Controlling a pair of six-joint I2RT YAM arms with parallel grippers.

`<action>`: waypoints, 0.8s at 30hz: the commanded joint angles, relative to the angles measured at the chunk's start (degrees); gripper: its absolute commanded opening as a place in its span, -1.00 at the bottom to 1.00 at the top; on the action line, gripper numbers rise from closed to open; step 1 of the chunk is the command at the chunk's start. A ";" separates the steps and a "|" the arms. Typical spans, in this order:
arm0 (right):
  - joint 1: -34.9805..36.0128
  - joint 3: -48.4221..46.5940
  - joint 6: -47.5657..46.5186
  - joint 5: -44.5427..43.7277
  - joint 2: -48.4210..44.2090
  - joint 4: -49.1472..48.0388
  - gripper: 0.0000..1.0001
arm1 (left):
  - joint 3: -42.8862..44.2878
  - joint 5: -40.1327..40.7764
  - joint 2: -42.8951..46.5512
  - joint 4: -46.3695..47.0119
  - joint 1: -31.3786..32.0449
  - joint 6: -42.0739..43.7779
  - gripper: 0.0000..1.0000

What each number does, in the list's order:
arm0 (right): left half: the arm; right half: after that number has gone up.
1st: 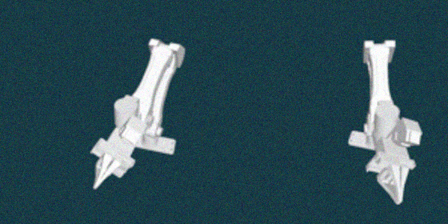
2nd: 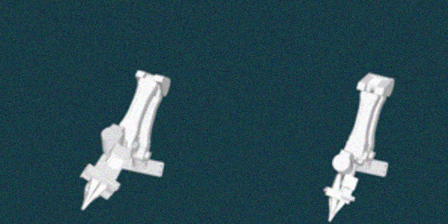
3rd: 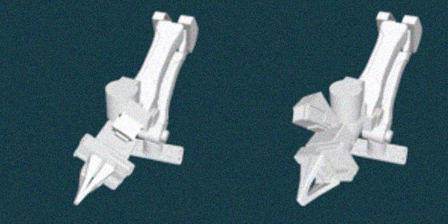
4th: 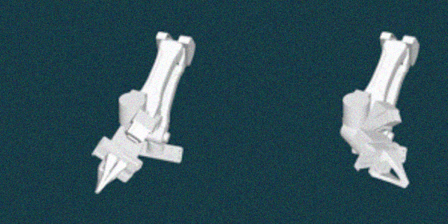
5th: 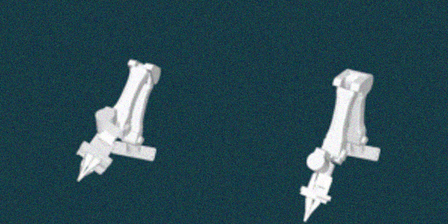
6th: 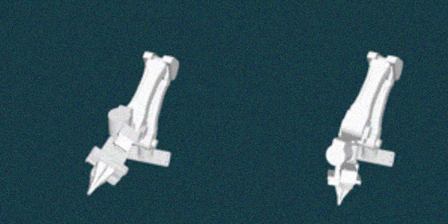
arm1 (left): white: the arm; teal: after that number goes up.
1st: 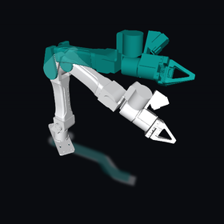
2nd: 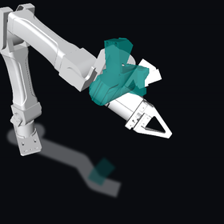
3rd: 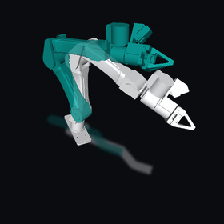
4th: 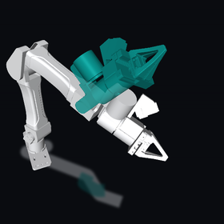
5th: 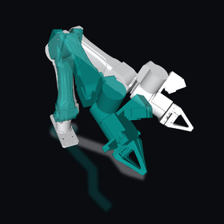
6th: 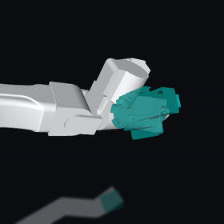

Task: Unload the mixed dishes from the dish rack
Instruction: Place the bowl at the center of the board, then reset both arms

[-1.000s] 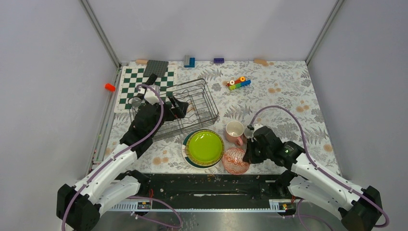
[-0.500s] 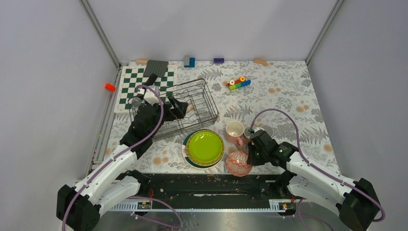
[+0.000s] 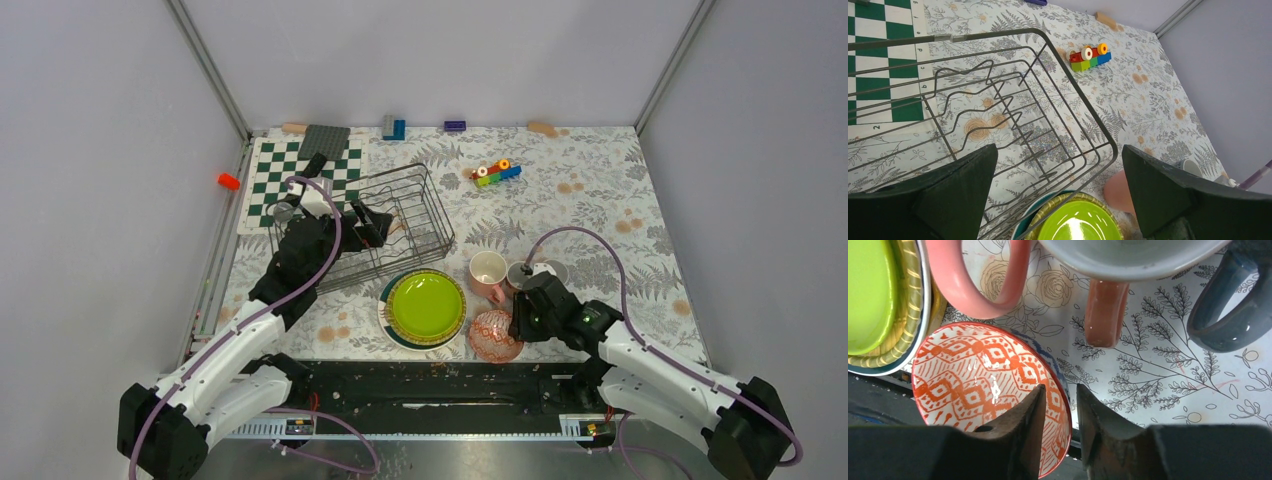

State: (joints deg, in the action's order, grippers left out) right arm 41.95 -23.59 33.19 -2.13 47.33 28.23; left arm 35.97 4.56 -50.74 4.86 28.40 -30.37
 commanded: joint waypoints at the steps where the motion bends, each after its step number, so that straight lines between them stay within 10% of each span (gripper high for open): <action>1: 0.38 0.22 1.44 -1.08 -1.54 -1.16 -0.17 | -0.18 -1.48 -0.11 3.68 -0.28 0.84 0.97; 15: 0.41 -6.27 -0.71 0.18 -10.15 4.86 0.98 | -0.11 -2.10 0.29 3.23 -0.28 1.01 0.97; 24: 0.39 -12.54 -3.14 -3.03 -16.07 3.96 0.99 | 0.11 -2.61 0.12 2.63 -0.28 0.88 0.97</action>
State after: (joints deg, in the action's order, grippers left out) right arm 41.95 -33.04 31.92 -2.66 33.01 33.80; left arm 35.94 3.11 -50.74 4.84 28.40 -30.02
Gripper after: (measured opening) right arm 0.993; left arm 0.985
